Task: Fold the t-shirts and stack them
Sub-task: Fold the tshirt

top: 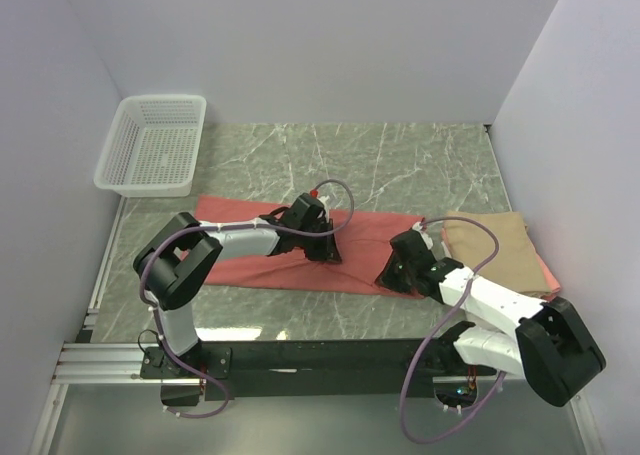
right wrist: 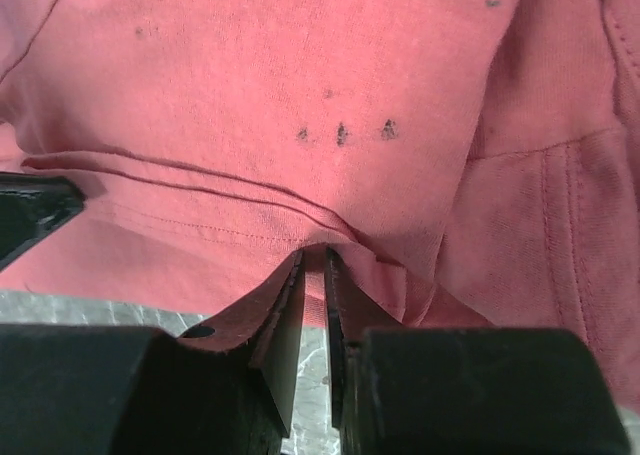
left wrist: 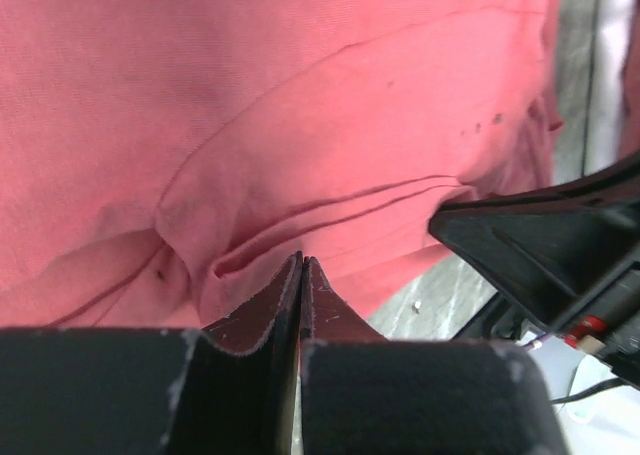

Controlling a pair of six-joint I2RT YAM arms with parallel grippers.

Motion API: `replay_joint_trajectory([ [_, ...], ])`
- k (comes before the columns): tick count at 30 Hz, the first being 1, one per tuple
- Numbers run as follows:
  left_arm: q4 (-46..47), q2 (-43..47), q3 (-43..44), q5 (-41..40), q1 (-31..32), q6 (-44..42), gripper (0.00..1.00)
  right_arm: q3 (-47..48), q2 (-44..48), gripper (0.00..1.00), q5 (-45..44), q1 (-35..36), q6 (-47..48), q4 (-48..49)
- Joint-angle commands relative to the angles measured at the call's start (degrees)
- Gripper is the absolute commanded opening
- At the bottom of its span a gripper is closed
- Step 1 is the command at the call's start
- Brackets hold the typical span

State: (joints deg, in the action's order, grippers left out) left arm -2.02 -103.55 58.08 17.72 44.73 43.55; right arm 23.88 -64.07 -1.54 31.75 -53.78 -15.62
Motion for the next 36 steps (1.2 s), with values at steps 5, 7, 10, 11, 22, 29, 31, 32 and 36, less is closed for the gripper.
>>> replay_joint_trajectory([
  [5, -0.09, -0.7, -0.69, -0.66, 0.27, -1.27, 0.07, -0.85, 2.81, 0.21, -4.08, 0.25, -0.89, -3.98],
  [7, -0.52, -0.17, -0.61, -1.01, 0.27, -1.36, 0.07, -0.85, 3.51, 0.21, -4.35, 0.16, -0.89, -5.55],
  [10, -2.19, 1.06, -0.08, -2.33, 0.27, -2.24, 0.08, -1.55, 6.67, 0.22, -5.14, 0.16, -1.15, -7.49],
  [11, -2.98, 1.5, 0.18, -3.03, 0.27, -2.33, 0.08, -1.73, 7.2, 0.22, -5.49, 0.24, -1.41, -7.85],
  [22, -13.0, 10.99, 4.85, -12.78, -1.13, -3.04, 0.2, 8.37, 12.67, 0.24, -7.51, 0.16, 0.86, -13.48],
  [29, -21.26, 19.17, -1.56, -23.85, -7.9, -0.84, 0.22, 17.51, -0.42, 0.34, -6.45, 0.42, 3.33, -9.7],
  [31, -20.92, 20.22, -5.42, -25.97, -8.6, -1.01, 0.25, 18.48, -4.28, 0.42, -6.81, 0.33, 3.5, -8.47],
  [32, -20.13, 21.1, -6.83, -26.06, -9.04, -0.84, 0.27, 19.35, -5.44, 0.49, -6.98, 0.25, 3.68, -8.29],
  [36, -16.62, 22.69, -14.38, -25.54, -10.54, -0.22, 0.3, 21.82, -10.45, 0.58, -8.48, 0.16, 3.94, -7.68],
])
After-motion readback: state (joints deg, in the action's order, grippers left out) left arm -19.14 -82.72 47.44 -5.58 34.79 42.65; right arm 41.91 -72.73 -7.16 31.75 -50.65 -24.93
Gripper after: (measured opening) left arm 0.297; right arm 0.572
